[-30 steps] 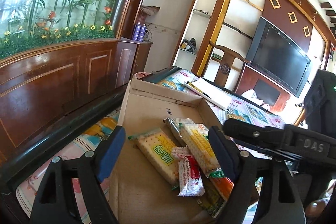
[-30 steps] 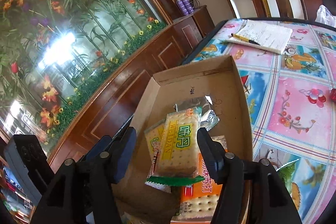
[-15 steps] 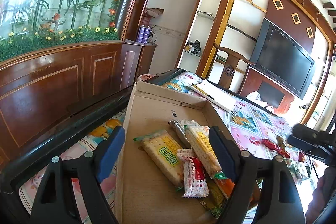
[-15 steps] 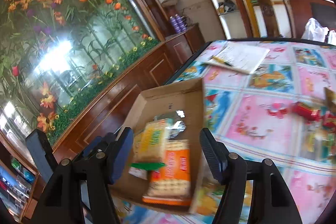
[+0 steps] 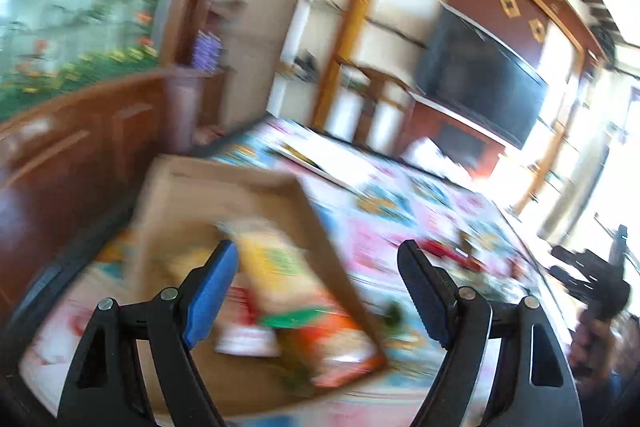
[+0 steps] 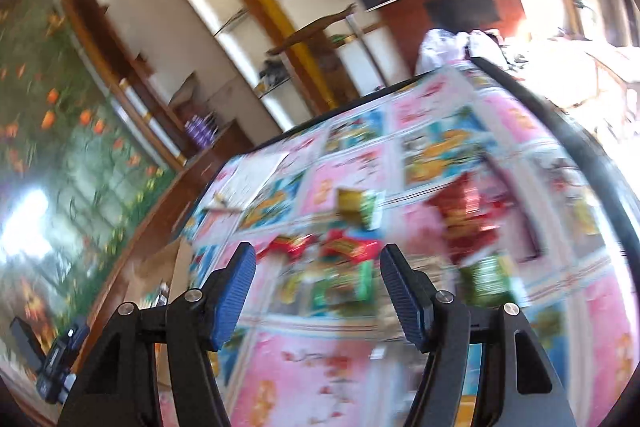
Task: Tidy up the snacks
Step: 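Grasp the green snack bag with the left gripper while the right grasps a silver foil pack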
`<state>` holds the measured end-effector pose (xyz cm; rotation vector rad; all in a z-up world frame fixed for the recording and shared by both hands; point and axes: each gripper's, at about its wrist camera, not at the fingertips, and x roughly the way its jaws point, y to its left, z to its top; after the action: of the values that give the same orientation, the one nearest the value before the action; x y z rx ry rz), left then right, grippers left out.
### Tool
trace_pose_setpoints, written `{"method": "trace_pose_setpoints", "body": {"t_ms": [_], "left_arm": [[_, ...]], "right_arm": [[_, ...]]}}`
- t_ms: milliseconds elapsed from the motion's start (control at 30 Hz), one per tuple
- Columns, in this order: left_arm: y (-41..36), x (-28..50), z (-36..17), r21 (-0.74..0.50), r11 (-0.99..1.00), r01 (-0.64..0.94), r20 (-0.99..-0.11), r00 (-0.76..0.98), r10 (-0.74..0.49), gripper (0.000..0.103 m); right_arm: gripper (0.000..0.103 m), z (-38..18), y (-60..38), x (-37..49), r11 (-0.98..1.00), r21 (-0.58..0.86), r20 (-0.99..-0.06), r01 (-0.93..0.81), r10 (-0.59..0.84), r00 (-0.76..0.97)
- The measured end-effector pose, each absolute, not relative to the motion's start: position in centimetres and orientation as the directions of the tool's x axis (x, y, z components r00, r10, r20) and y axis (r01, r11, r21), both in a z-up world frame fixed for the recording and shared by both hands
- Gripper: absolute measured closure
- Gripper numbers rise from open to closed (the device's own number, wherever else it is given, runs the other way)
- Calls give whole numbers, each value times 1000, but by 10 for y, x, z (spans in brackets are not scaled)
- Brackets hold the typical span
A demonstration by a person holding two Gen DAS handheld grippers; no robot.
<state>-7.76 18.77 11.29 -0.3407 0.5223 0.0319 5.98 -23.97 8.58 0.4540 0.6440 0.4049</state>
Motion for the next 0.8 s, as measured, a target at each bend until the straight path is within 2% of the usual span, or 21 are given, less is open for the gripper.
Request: {"method": "trace_pose_setpoints", "body": {"t_ms": [100, 167, 300, 367, 433, 567, 700, 800], "left_arm": [[150, -34, 105, -349, 937, 0, -625, 745, -233, 22], [128, -12, 94, -330, 943, 37, -691, 671, -268, 22], [101, 29, 66, -185, 983, -11, -795, 590, -143, 23], [98, 40, 60, -129, 991, -28, -816, 571, -91, 24], [89, 48, 52, -117, 993, -6, -832, 546, -95, 34], [69, 56, 36, -71, 997, 21, -861, 504, -72, 47], [48, 48, 23, -93, 994, 51, -861, 498, -106, 50], [25, 40, 21, -198, 971, 136, -844, 480, -239, 50]], "right_arm": [[34, 88, -254, 58, 795, 576, -449, -189, 501, 740], [34, 89, -256, 58, 783, 595, -445, -182, 509, 736], [34, 95, -265, 53, 769, 613, -419, -182, 512, 750], [34, 96, -270, 51, 762, 621, -408, -182, 513, 755], [34, 97, -277, 49, 759, 626, -399, -180, 511, 761], [34, 95, -286, 48, 752, 638, -403, -167, 511, 759], [34, 92, -288, 50, 754, 636, -419, -162, 514, 749], [34, 87, -285, 55, 765, 627, -451, -150, 513, 731]]}}
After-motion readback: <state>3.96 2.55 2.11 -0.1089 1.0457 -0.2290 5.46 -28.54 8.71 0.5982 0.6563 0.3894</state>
